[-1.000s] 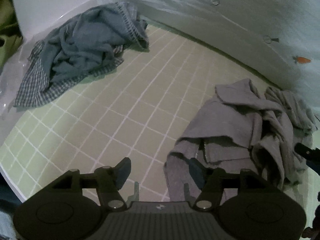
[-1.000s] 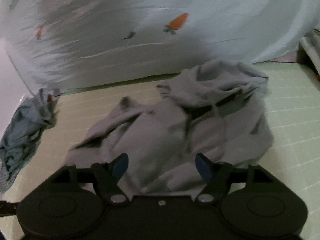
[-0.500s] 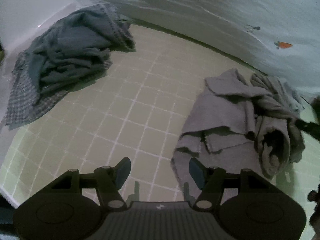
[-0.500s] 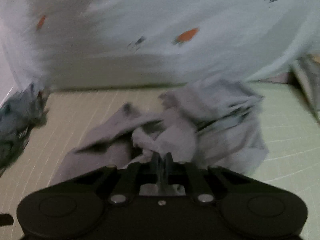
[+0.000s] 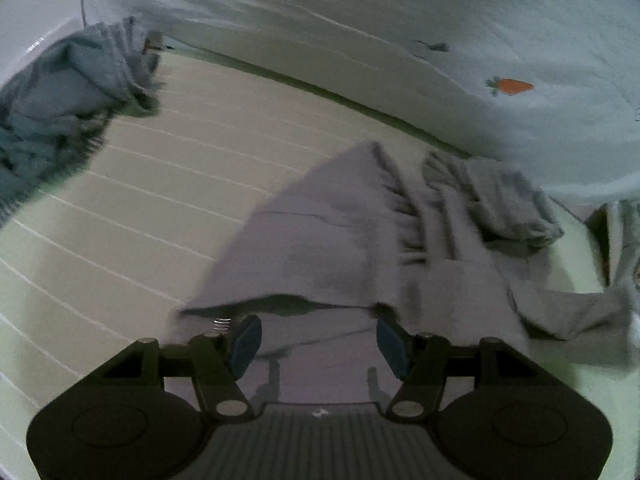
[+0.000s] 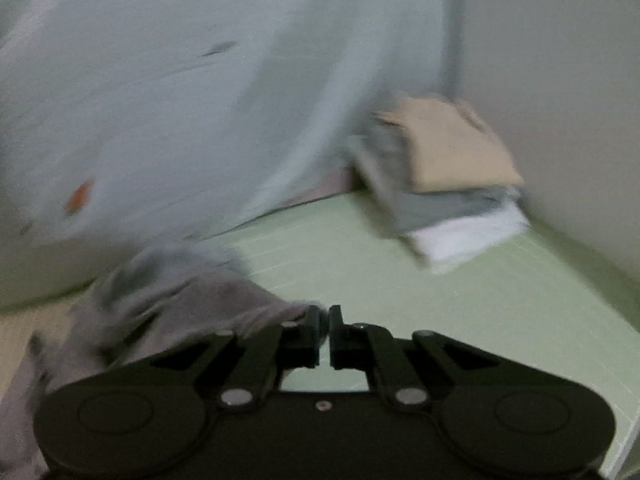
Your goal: Fold clothes
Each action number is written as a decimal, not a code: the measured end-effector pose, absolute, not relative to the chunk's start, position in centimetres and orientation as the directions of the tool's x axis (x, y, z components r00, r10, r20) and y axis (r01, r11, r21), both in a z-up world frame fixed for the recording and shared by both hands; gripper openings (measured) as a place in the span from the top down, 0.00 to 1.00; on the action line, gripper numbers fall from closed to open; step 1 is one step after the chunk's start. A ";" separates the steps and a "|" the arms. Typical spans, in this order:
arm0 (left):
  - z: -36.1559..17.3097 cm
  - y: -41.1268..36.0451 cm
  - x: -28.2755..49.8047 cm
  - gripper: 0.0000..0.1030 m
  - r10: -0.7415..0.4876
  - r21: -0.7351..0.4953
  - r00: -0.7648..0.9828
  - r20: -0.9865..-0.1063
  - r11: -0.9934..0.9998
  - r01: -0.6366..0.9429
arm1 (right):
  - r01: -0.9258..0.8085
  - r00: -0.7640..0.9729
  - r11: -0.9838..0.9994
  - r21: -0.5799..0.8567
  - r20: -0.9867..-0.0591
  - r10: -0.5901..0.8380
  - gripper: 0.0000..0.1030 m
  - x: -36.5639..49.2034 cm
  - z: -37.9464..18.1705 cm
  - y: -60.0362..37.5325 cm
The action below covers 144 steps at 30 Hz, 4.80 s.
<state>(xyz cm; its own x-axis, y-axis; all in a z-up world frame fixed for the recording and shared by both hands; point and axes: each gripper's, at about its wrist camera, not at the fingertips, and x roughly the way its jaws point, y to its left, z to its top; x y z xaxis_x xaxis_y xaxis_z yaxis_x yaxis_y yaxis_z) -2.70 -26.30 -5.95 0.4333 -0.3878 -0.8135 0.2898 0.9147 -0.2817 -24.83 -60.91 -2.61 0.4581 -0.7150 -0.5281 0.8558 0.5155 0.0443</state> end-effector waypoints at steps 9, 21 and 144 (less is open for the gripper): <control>-7.9 -36.5 -5.6 0.35 -0.452 -0.327 0.344 -0.823 0.873 0.363 | 0.882 0.408 0.457 0.113 -0.669 -0.621 0.58 -31.2 -6.8 -70.0; -4.9 -34.2 -2.7 0.93 -0.399 -0.191 0.463 -0.792 0.881 0.432 | 0.774 0.473 0.622 0.117 -0.760 -0.445 0.52 -27.7 -10.0 -65.1; -13.5 -19.9 -13.4 0.96 -0.219 -0.262 0.477 -0.851 0.965 -0.025 | 0.374 0.423 0.895 -0.242 -0.814 -0.397 0.86 -14.8 -11.7 -52.5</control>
